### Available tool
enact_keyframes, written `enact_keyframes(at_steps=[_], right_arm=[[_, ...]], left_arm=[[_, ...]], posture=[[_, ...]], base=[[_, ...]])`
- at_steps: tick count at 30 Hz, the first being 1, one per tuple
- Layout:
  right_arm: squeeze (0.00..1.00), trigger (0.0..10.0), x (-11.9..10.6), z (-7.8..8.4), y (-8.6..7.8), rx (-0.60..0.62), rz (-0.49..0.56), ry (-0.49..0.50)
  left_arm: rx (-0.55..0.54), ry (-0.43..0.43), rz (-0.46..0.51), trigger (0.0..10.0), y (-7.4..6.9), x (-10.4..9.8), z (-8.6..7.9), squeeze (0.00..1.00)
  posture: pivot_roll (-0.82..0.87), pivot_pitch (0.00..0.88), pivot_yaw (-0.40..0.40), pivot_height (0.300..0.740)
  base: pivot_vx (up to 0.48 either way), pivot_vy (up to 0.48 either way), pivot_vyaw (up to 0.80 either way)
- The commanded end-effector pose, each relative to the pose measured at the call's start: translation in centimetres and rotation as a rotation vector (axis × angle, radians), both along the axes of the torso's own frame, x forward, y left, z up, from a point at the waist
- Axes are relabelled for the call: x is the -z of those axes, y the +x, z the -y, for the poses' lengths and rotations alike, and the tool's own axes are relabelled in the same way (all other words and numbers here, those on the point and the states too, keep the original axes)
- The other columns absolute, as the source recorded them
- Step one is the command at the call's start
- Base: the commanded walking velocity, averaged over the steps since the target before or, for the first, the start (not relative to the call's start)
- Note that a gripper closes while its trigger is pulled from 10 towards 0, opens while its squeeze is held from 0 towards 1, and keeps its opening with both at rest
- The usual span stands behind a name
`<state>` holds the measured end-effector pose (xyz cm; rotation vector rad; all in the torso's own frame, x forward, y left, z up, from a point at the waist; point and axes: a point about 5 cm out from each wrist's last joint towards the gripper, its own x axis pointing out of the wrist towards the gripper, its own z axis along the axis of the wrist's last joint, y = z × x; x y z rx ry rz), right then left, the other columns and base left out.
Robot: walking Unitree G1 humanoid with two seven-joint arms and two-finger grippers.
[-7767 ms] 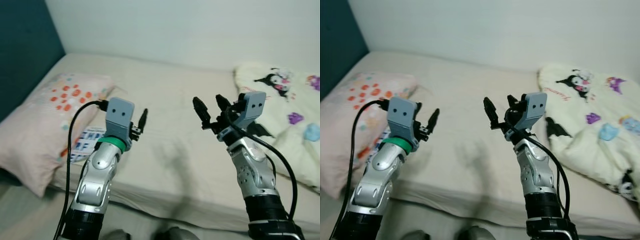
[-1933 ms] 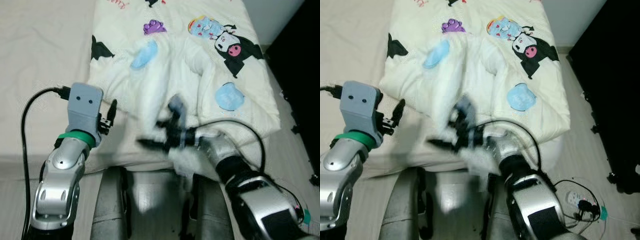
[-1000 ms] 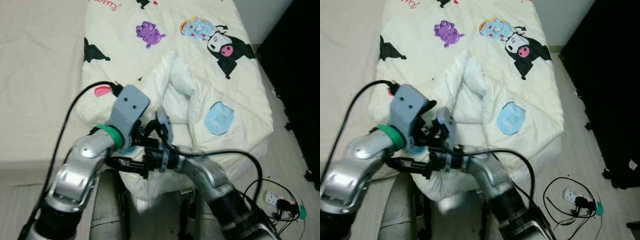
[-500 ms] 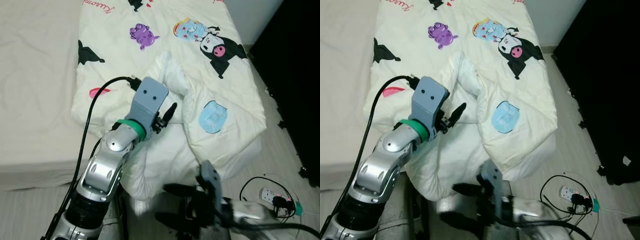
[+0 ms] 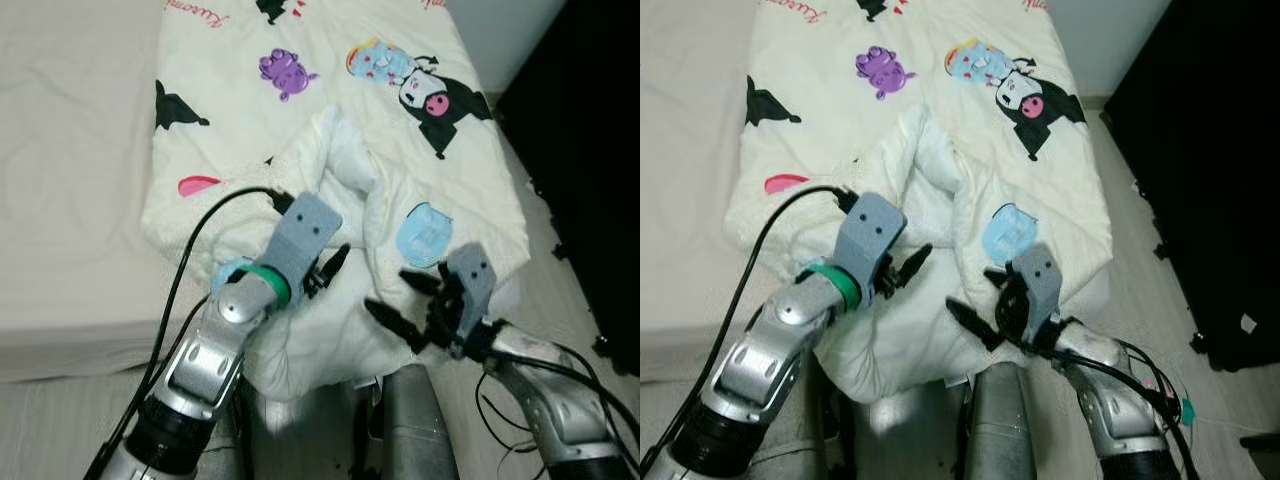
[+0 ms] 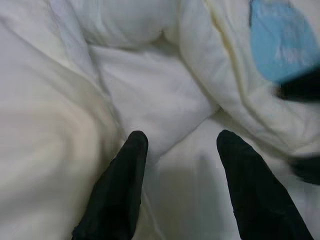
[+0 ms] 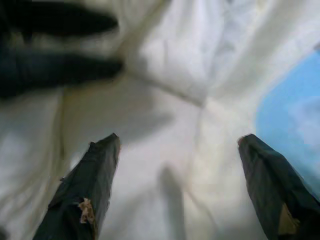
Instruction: Clean up the room
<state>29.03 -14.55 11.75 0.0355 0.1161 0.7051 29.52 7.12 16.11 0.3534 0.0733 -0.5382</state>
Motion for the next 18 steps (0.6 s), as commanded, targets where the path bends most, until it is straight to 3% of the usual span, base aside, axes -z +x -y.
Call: enact_keyframes(at_steps=[1, 4, 6, 8, 9, 11, 15, 16, 18], right_arm=[[0.00, 10.0, 1.1, -0.8, 0.3, 0.010, -0.036, 0.017], [0.00, 10.0, 2.1, -1.9, 0.8, -0.007, -0.077, 0.011], [0.00, 10.0, 3.9, -2.4, 0.6, -0.019, -0.149, -0.017], [0.00, 10.0, 4.7, -2.4, 0.4, -0.017, -0.178, -0.038], [0.00, 10.0, 5.8, -2.0, 0.1, -0.004, -0.201, -0.108], [0.00, 10.0, 6.5, -1.6, -0.1, 0.005, -0.211, -0.158], [0.00, 10.0, 8.2, 2.9, -2.6, 0.117, -0.275, -0.254], [0.00, 10.0, 8.2, 2.9, -2.6, 0.117, -0.275, -0.254], [0.00, 10.0, 8.6, 6.1, -4.2, 0.215, -0.291, -0.335]], left_arm=[[-0.012, 0.026, -0.043, 10.0, -0.3, 1.5, -0.2, 0.00], [-0.096, 0.064, -0.035, 10.0, 0.2, 2.0, -1.1, 0.00], [-0.186, 0.121, -0.019, 10.0, 0.7, 2.4, -2.3, 0.00], [-0.212, 0.142, -0.016, 10.0, 0.8, 2.6, -2.7, 0.00], [-0.241, 0.180, -0.006, 10.0, 0.7, 2.7, -3.4, 0.00], [-0.257, 0.204, 0.002, 10.0, 0.7, 2.7, -3.8, 0.00], [-0.225, 0.268, -0.010, 10.0, -1.4, 2.0, -7.2, 0.00], [-0.225, 0.268, -0.010, 10.0, -1.4, 2.0, -7.2, 0.00], [-0.203, 0.331, -0.035, 10.0, -2.8, 1.7, -9.3, 0.00]], posture=[[-0.03, 0.201, 0.008, 0.591], [-0.02, 0.202, 0.007, 0.591], [-0.01, 0.202, 0.002, 0.591], [-0.02, 0.205, 0.002, 0.591], [-0.01, 0.209, -0.001, 0.591], [-0.01, 0.210, -0.002, 0.591], [-0.02, 0.226, -0.007, 0.591], [-0.02, 0.226, -0.007, 0.591], [-0.02, 0.235, -0.003, 0.591]], base=[[0.000, 0.000, 0.00], [0.000, 0.000, 0.00], [0.000, 0.000, 0.00], [0.000, 0.000, 0.00], [0.000, 0.000, 0.00], [0.000, 0.000, 0.00], [0.000, 0.000, 0.00], [0.000, 0.000, 0.00], [0.000, 0.000, 0.00]])
